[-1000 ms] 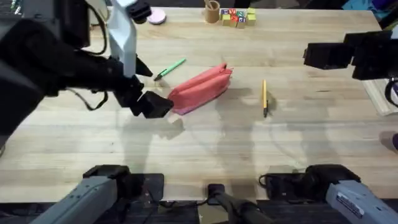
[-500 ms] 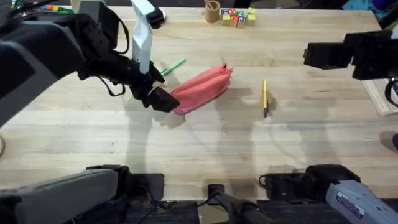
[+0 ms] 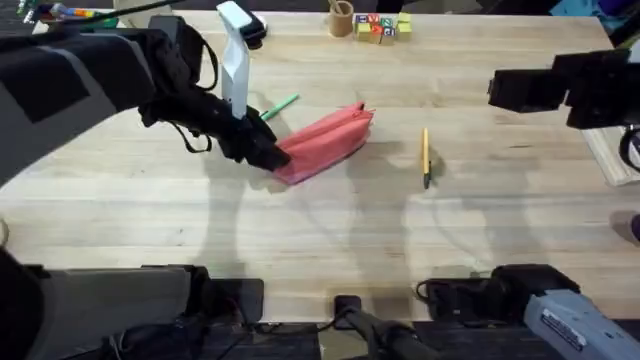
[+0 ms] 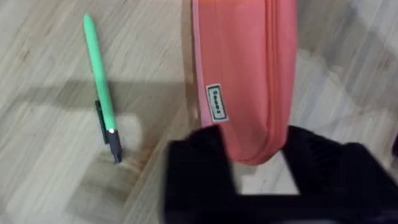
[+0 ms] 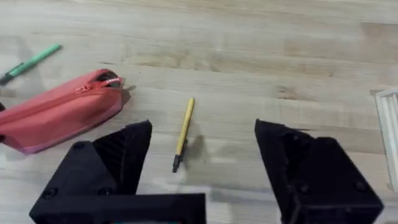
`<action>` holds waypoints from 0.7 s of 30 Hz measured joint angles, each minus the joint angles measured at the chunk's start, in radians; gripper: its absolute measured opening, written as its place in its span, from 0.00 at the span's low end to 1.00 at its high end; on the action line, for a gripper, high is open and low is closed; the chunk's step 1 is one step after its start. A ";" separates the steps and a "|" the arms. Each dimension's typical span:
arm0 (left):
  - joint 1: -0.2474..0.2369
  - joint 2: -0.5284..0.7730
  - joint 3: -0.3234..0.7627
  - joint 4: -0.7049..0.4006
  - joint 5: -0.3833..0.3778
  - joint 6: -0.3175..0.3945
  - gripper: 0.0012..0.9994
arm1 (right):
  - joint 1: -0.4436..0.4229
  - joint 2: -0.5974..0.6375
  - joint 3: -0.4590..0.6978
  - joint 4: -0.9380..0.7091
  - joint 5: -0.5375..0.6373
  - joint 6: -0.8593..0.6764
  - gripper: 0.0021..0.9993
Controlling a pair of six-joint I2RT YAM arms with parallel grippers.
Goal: Unzip the bag, pick up the pens from the table one at a time and place them inside, then zip the bag closed.
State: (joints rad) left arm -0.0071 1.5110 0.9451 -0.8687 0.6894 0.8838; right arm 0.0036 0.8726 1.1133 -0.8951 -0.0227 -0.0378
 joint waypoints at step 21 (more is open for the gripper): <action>-0.003 0.003 -0.003 0.005 0.006 0.003 0.04 | 0.000 0.000 0.000 0.000 -0.001 0.000 1.00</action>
State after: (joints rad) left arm -0.0105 1.5139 0.9421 -0.8639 0.6952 0.8871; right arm 0.0036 0.8723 1.1133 -0.8948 -0.0235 -0.0383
